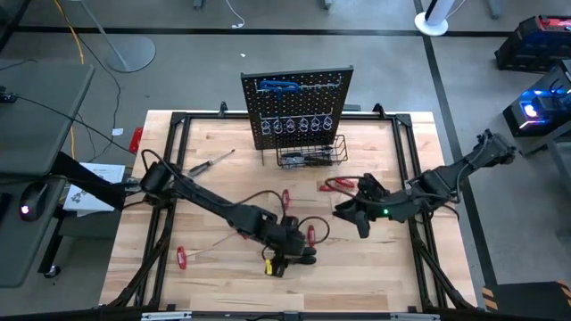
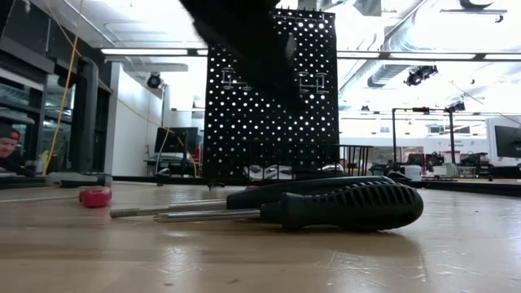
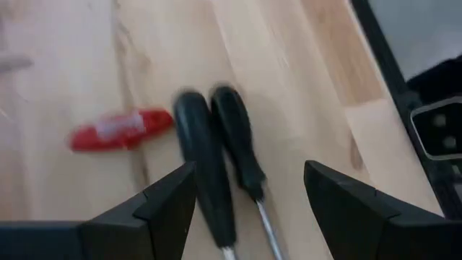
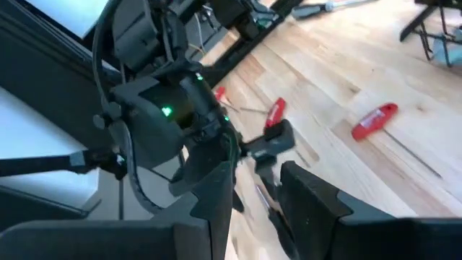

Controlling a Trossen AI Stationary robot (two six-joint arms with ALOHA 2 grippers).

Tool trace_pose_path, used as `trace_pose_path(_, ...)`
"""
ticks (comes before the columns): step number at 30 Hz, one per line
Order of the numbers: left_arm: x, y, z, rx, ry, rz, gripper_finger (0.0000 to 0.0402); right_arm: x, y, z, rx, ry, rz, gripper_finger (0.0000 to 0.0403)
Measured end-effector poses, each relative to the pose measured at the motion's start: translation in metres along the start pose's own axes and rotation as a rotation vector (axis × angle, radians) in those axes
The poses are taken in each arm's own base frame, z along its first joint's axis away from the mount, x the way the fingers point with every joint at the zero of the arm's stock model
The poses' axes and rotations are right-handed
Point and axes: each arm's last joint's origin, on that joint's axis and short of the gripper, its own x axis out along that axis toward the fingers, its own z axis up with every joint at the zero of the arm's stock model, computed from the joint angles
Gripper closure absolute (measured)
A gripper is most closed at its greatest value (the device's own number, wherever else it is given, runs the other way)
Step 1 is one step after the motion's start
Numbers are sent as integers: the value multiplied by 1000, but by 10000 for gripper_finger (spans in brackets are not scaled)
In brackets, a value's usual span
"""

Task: Hang tools onto peg board
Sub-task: Hang the black screwdriver on the pegboard

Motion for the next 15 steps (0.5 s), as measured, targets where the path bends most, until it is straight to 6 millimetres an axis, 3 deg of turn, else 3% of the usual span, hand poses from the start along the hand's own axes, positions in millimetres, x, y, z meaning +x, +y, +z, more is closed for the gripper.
trace_pose_path(8, 17, 3, -8, -85, 46, 109, 157, -3, -1, -7, -29, -12, -48, 289)
trace_pose_path(15, 37, 2, -19, -98, 117, 77, 169, -3, -2, -7, -36, -16, -62, 289)
